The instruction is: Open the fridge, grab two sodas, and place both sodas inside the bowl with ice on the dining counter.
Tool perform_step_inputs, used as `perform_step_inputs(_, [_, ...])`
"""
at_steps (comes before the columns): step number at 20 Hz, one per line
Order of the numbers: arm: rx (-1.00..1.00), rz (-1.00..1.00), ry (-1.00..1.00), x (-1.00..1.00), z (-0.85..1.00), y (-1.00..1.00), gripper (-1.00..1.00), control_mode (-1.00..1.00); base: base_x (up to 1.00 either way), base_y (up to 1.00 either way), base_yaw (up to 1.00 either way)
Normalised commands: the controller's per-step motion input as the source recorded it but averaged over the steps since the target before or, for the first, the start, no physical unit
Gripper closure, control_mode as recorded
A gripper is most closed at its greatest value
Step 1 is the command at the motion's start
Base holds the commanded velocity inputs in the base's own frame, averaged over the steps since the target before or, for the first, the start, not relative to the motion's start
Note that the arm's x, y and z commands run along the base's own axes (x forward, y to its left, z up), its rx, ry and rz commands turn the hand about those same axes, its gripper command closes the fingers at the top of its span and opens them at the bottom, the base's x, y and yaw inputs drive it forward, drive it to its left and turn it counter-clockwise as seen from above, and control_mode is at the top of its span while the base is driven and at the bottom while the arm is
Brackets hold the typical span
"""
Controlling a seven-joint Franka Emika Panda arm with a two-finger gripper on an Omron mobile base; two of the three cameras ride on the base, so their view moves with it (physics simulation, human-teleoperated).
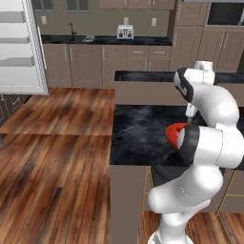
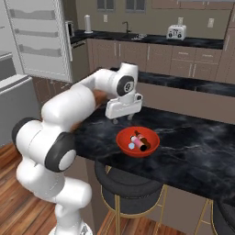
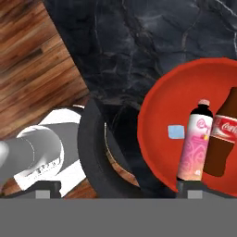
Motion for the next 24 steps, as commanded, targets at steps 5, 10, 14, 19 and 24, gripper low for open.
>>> perform_step_inputs(5, [0.00, -0.03, -0.16, -0.79, 0.43, 0.01, -1.00, -1.00, 0.00, 0.00, 0.00])
perform_step_inputs(10, [-0.01, -0.01, -0.15, -0.74, 0.44, 0.09, -1.00, -1.00, 0.00, 0.00, 0.00])
perform_step_inputs(14, [-0.07, 0.00, -0.07, -0.61, 0.10, 0.34, -1.00, -1.00, 0.00, 0.00, 0.00])
perform_step_inputs(19, [-0.09, 0.00, -0.02, -0.56, 0.00, 0.54, -1.00, -1.00, 0.00, 0.00, 0.00])
perform_step_inputs(24, [-0.08, 0.00, -0.02, -0.53, 0.00, 0.55, -1.00, -1.00, 0.00, 0.00, 0.00])
